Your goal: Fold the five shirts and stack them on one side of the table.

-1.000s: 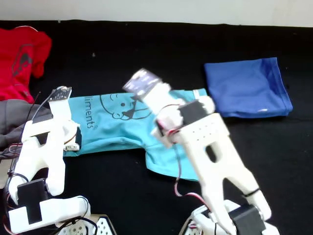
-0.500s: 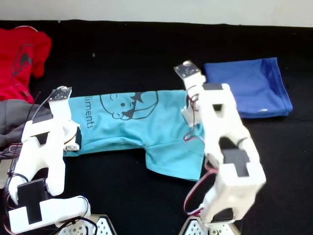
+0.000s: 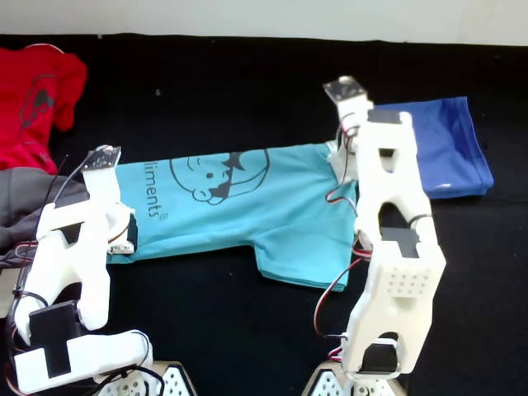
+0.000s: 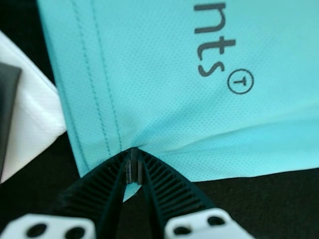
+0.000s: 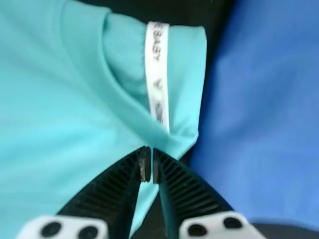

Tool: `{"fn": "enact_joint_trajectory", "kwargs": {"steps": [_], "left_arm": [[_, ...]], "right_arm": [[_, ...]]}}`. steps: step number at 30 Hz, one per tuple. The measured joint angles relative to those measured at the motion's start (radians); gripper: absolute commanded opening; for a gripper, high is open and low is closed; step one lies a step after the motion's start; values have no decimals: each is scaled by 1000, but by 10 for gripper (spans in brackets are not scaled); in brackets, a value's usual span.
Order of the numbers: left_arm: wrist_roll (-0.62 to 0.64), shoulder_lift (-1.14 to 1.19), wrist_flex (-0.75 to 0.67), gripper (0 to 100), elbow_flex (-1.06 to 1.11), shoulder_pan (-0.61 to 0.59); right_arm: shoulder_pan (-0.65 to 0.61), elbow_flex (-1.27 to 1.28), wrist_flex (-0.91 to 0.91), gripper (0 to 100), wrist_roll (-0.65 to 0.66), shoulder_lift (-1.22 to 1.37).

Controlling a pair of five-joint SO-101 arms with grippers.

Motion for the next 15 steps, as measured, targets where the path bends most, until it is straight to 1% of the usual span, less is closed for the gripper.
{"fn": "enact_joint_trajectory", "kwargs": {"steps": [3,8,12,15], "left_arm": [[0,0,0,8,0,0],[0,0,-2,8,0,0],[0,0,-6,8,0,0],[0,0,-6,8,2,0]], "right_arm": [[-11,-101,157,26,0,0],[-81,-245,365,24,0,-3],[-138,-215,414,24,0,-71],[-183,-106,420,24,0,-160]]}}
